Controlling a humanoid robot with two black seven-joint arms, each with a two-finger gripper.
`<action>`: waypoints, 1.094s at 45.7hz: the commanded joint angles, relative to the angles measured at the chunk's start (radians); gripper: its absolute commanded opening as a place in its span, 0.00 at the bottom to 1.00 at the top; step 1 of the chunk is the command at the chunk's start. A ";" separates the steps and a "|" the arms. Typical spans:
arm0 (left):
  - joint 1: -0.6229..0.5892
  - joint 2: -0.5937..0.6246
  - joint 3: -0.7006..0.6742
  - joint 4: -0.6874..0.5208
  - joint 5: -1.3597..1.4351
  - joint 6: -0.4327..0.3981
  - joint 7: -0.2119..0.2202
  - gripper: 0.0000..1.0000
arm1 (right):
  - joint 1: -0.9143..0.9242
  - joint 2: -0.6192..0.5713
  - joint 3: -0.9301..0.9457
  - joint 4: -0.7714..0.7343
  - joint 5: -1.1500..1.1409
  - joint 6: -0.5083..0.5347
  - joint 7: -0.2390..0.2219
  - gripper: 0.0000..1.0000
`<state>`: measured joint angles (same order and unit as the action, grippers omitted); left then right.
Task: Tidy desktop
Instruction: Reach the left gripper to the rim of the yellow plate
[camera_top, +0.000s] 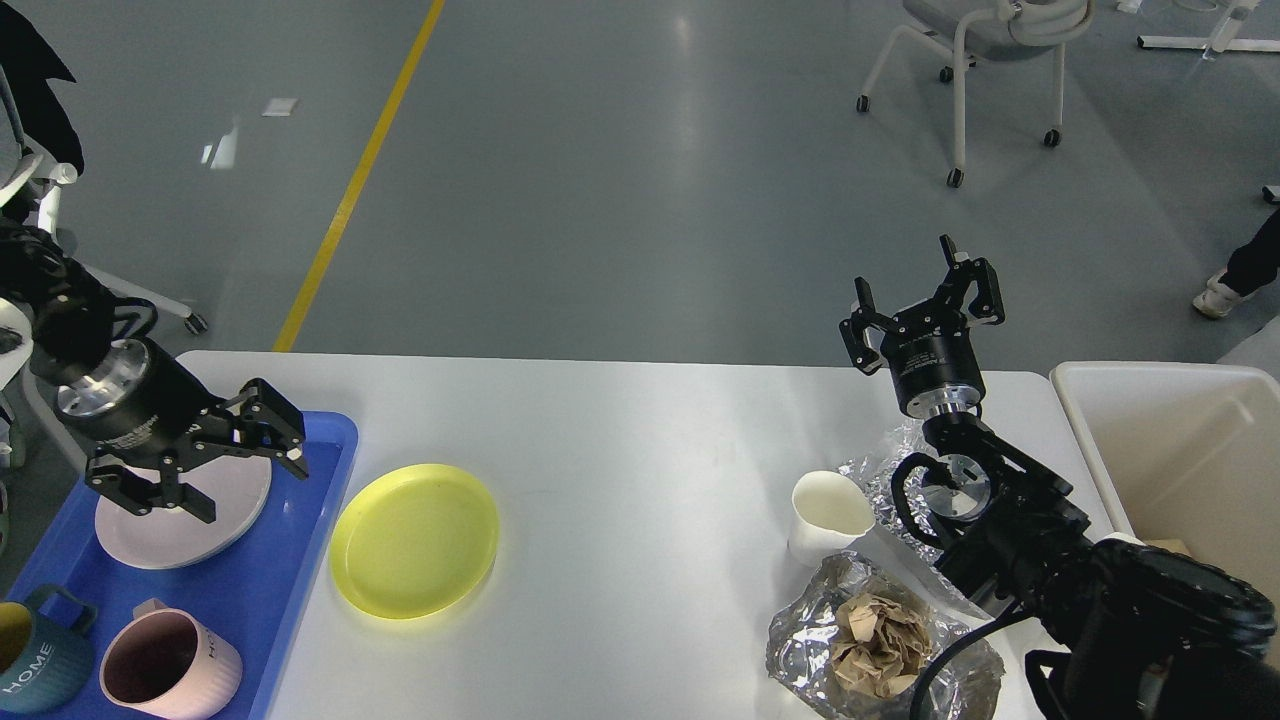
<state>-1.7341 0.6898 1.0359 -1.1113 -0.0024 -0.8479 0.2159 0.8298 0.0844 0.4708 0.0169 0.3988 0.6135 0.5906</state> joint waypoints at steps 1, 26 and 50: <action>0.071 -0.087 0.003 -0.022 -0.067 0.116 0.002 0.88 | 0.000 0.000 0.000 0.000 0.000 0.000 0.000 1.00; 0.340 -0.247 -0.042 -0.075 -0.321 0.639 0.002 0.88 | 0.002 0.000 0.002 0.000 0.000 0.002 0.000 1.00; 0.419 -0.282 -0.053 -0.074 -0.323 0.721 0.000 0.76 | 0.002 0.000 0.000 0.000 0.000 0.000 0.000 1.00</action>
<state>-1.3294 0.4102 0.9832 -1.1857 -0.3252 -0.1376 0.2163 0.8315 0.0843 0.4710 0.0169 0.3988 0.6145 0.5906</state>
